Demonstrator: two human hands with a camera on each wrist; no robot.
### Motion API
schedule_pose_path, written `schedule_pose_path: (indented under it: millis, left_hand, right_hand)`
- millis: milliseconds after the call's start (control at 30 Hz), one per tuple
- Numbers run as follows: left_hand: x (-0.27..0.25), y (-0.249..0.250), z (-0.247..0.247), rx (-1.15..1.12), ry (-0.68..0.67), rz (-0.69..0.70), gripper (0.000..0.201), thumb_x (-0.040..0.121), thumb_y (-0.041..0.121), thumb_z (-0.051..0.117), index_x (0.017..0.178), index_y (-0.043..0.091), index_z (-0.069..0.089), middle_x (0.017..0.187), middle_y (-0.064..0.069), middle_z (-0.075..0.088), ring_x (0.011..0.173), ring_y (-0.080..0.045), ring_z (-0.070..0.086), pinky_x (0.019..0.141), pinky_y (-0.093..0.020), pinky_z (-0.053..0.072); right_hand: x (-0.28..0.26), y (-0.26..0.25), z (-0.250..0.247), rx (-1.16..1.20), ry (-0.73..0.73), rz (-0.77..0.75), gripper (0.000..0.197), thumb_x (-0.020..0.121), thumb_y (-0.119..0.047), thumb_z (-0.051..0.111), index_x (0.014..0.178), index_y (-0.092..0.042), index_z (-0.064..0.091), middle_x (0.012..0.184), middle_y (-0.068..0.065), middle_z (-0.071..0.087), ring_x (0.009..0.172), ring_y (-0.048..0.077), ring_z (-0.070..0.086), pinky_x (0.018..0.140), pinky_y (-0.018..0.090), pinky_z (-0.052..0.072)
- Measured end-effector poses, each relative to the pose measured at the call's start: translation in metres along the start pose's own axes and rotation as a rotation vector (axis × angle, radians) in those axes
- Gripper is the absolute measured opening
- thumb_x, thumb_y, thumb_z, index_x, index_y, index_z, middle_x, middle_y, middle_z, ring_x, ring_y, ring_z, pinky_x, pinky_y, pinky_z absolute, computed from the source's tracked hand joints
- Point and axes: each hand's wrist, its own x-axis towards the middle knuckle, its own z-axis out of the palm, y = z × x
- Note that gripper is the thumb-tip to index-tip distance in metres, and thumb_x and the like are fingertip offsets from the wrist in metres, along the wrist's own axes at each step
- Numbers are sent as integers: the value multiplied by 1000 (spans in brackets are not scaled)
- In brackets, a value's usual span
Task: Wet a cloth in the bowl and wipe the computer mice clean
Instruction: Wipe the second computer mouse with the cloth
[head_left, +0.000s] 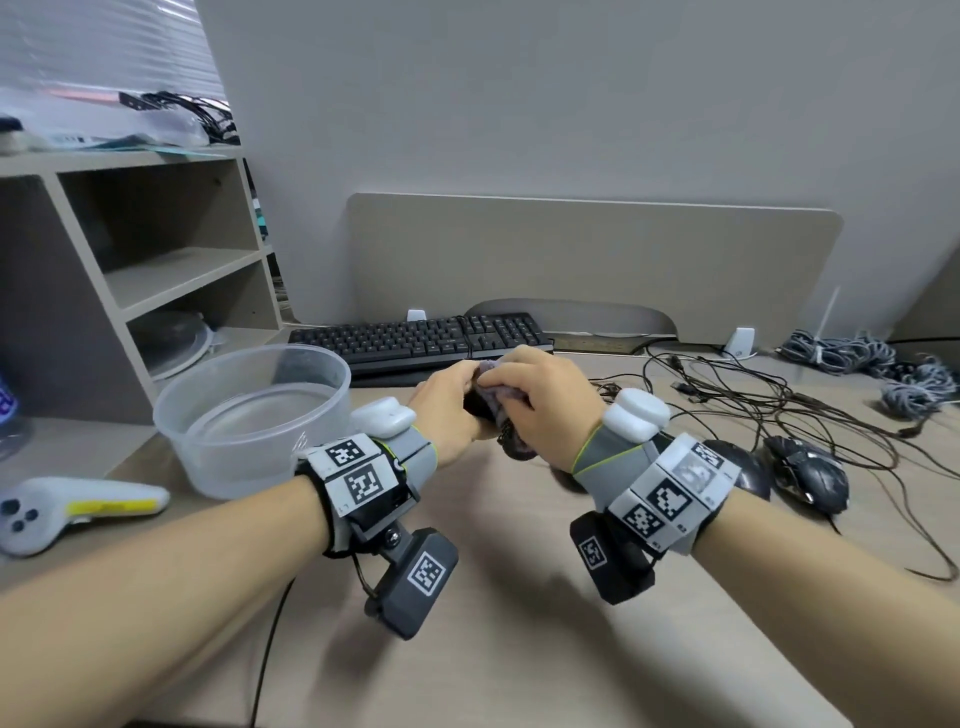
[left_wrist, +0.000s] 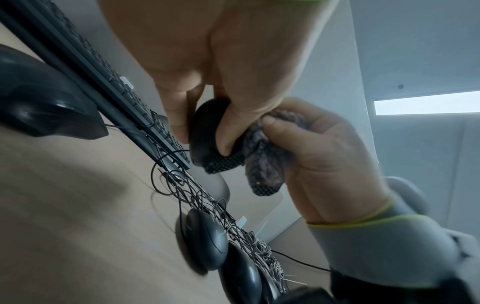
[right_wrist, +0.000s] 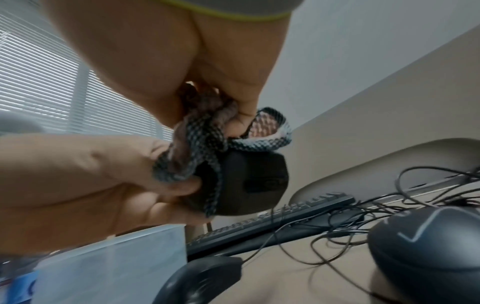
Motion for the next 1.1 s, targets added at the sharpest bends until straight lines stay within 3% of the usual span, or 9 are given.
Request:
schedule_pose_path:
  millis: [267,333,400,500,600,667,733,900,1100]
  left_hand:
    - [-1,-1,-4,7,-6,-23,75,68,17,84,136,23,52,123,1,68,117,-23,57,105,-37,42]
    - [1,2,-2,31,-8,-31,72,68,18,83,134,25,54,119,1,68,115,-23,57,102,-33,42]
    - [4,4,0,30,-9,-26,62,69,14,80,125,28,59,107,2,69,108,-23,59,91,-29,45]
    - [4,5,-1,63,-29,-22,41,72,9,74,103,33,58,96,2,67,98,-26,62,81,-31,47]
    - [0,1,-3,7,-45,-40,50,71,15,80,114,30,60,104,1,71,102,-22,63,87,-31,48]
    - [-2,0,-5,-17,-41,-56,68,69,18,83,131,24,55,120,-3,68,115,-22,60,102,-37,44]
    - [-2,1,-4,-32,-36,-59,71,69,20,84,133,23,54,122,-3,68,117,-22,59,105,-38,43]
    - [-2,8,-5,-38,-52,-32,43,70,13,79,105,31,62,99,1,73,100,-23,65,88,-36,51]
    - [-5,14,-4,-134,-78,-55,38,60,17,76,89,34,58,90,-1,72,87,-23,67,80,-37,56]
  right_hand:
    - [6,45,-14,-110,-21,354,30,82,-5,49,97,-20,70,98,8,71,97,30,61,76,26,41]
    - [9,33,-11,-97,-10,283,30,82,-6,48,97,-19,70,101,10,67,97,32,59,83,33,47]
    - [8,12,-7,-85,-22,147,29,83,-13,44,97,-16,70,98,13,63,92,35,58,79,41,49]
    - [-1,-9,-3,-36,-29,-11,35,81,-21,40,96,-13,70,96,14,62,89,33,60,76,38,49]
    - [-1,18,-4,-43,-2,63,29,84,-14,46,99,-16,71,98,10,65,91,27,62,78,25,43]
    - [1,41,-9,-104,-42,263,31,84,-6,49,102,-19,70,104,8,67,100,29,61,84,30,45]
    - [1,44,-8,-130,-41,316,30,85,-7,48,103,-19,69,105,9,66,101,30,59,85,37,47]
    - [-5,-3,-4,-46,4,-7,25,82,-21,49,95,-13,70,92,14,60,82,33,60,71,38,49]
    - [1,-7,-4,-90,-22,20,21,83,-19,51,93,-13,69,97,15,60,87,34,59,74,41,50]
